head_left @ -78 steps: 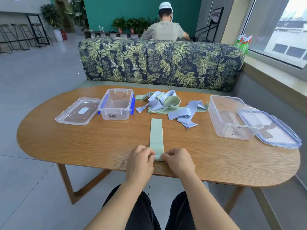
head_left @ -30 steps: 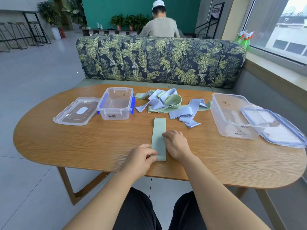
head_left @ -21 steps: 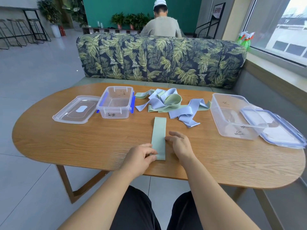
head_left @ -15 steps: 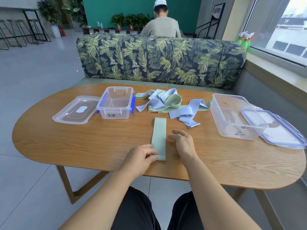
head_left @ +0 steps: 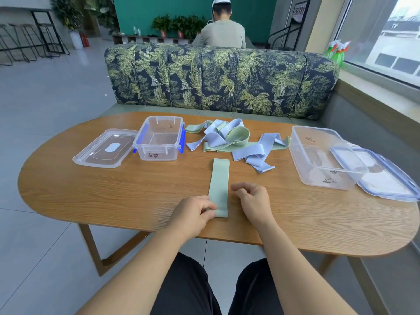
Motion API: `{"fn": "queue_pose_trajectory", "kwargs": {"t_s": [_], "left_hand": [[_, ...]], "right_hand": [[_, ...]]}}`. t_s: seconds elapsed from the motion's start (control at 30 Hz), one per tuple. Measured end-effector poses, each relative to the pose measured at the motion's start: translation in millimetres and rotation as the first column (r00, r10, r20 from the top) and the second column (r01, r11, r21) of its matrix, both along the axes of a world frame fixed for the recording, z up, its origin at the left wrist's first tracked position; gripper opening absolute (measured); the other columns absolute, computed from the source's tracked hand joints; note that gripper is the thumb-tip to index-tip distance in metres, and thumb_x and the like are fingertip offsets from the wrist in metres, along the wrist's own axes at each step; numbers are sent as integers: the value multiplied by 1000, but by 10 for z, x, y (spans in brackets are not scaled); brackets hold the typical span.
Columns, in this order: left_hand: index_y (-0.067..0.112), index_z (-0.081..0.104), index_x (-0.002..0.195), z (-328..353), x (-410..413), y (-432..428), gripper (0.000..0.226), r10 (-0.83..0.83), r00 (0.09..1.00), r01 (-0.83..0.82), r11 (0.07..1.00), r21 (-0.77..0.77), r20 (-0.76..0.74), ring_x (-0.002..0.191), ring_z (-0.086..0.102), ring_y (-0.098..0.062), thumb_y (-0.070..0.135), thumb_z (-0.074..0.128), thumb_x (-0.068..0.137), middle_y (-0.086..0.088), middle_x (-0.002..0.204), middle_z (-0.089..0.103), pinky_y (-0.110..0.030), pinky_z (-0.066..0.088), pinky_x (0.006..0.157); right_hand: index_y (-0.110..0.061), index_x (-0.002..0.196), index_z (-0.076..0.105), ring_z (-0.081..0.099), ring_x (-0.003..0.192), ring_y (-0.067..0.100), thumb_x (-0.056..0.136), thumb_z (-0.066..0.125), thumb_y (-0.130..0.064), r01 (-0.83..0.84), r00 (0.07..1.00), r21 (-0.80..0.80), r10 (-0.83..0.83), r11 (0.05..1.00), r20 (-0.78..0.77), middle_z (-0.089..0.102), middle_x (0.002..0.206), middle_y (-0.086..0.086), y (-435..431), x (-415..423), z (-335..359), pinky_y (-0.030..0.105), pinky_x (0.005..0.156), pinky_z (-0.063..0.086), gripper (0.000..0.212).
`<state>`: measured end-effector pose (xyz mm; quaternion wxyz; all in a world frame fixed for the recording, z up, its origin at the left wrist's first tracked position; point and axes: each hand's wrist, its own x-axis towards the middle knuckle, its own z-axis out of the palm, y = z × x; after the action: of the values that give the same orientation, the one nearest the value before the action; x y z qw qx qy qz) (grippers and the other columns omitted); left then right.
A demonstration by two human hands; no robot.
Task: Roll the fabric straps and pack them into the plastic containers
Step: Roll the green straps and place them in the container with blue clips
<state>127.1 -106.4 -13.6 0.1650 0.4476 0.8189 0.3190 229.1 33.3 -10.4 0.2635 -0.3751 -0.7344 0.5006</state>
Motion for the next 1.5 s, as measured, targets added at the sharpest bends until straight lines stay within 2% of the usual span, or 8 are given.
{"fn": "queue_pose_trajectory", "kwargs": {"t_s": [0.07,0.23,0.5,0.7,0.87,1.1,1.27,1.5], "left_hand": [[14,72,112,10,11,3,23,0,1000,0,1000,9,-4,115,57,-17,20,62,93,6,109,60,-22,37,90],[17,72,113,10,-10,-2,23,-7,1000,7,1000,-11,-11,115,55,-13,23,63,93,7,131,57,-22,38,95],[22,72,113,-58,-154,-1,25,-71,996,71,997,-2,53,97,55,-6,31,67,89,13,126,50,-25,44,93],[30,68,102,-132,-183,-74,26,-31,991,5,980,199,129,93,60,0,11,72,84,18,108,57,-12,42,82],[26,70,93,-173,-137,11,13,-18,999,11,984,176,41,80,54,3,14,69,87,16,93,60,-16,41,77],[16,73,98,-98,-170,100,13,2,1000,1,991,133,-26,89,57,-5,17,61,92,10,98,64,-7,37,73],[15,74,99,-61,-203,118,15,-18,999,21,994,112,-28,94,59,-9,18,60,94,7,101,64,-18,41,81],[20,68,112,-159,-153,74,25,-9,999,16,982,189,-37,87,50,5,13,67,88,16,97,50,-12,39,83]], "right_hand": [[-15,90,76,60,74,8,84,54,0,-35,999,47,35,998,-12,72,86,-7,-104,127,20,5,62,43,27],[-17,101,75,54,99,5,84,71,-14,-236,969,303,202,923,140,60,92,-19,-336,277,-173,17,87,43,18],[-15,101,75,57,89,12,87,72,-22,-201,977,441,147,875,154,55,86,-17,-334,206,-247,24,80,45,16],[-16,107,74,53,92,8,90,66,-22,-242,964,449,159,860,214,55,93,-13,-290,187,-219,20,79,40,19],[-18,109,73,50,86,9,93,64,-25,-273,950,402,179,874,257,48,92,-9,-216,144,-148,20,75,36,21],[-15,112,71,55,87,9,92,62,-19,-230,963,351,159,908,220,57,95,-9,-156,127,-172,18,78,40,22],[-16,104,72,53,78,4,88,66,-19,-205,967,368,128,907,221,57,95,-9,-166,122,-199,19,77,44,17],[-15,105,74,58,92,15,89,65,-21,-197,958,344,106,918,265,64,100,-1,-122,73,-156,28,84,47,19]]}}
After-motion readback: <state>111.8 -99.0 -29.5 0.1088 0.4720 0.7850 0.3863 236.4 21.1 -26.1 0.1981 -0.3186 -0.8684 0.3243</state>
